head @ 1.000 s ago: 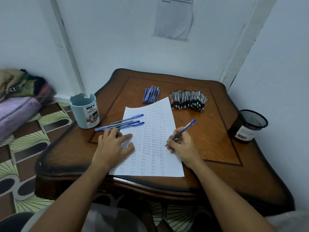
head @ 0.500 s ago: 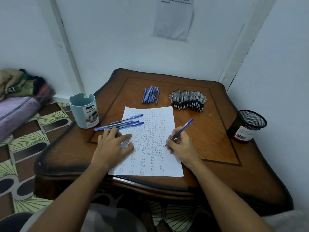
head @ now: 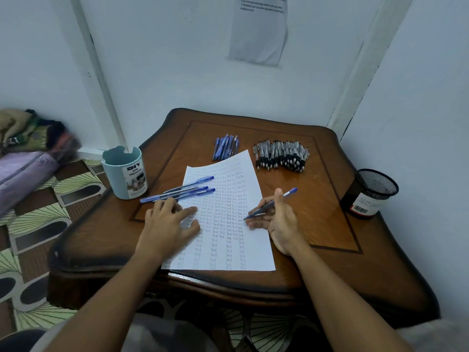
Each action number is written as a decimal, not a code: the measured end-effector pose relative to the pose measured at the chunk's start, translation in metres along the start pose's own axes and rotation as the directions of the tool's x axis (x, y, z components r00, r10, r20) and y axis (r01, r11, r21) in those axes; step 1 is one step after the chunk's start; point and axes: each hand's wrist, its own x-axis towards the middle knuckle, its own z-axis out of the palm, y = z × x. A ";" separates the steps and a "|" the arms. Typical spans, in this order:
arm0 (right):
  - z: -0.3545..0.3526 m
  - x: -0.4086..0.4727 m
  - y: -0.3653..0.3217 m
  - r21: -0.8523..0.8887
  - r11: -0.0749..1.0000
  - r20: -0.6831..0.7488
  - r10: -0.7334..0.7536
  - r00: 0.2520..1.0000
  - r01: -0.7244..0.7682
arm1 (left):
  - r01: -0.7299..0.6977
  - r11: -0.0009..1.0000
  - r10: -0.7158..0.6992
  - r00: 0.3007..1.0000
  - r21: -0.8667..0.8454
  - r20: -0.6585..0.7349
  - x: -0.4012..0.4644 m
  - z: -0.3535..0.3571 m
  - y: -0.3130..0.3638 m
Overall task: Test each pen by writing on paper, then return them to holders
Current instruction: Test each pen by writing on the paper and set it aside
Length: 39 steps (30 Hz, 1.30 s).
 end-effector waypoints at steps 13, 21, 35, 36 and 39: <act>-0.001 0.003 -0.002 0.064 0.994 -0.004 0.087 0.996 -0.087 | 0.007 1.000 -0.007 1.000 -0.001 0.016 0.000 -0.004 0.003; -0.003 0.005 -0.001 0.011 0.998 0.006 0.061 0.998 -0.061 | 0.011 1.000 -0.011 0.999 -0.002 0.038 0.000 -0.005 0.003; 0.067 0.104 -0.054 -0.460 0.868 0.086 0.256 0.963 -0.190 | -0.015 1.000 0.015 1.000 -0.009 0.017 0.000 -0.003 0.003; 0.072 0.116 -0.054 -0.463 0.858 0.063 0.284 0.957 -0.224 | -0.019 1.000 0.019 1.000 -0.007 0.021 0.000 -0.003 0.004; 0.082 0.154 -0.054 -0.524 0.818 0.003 0.283 0.959 -0.239 | -0.022 1.000 0.022 0.999 -0.007 0.039 0.000 -0.003 0.004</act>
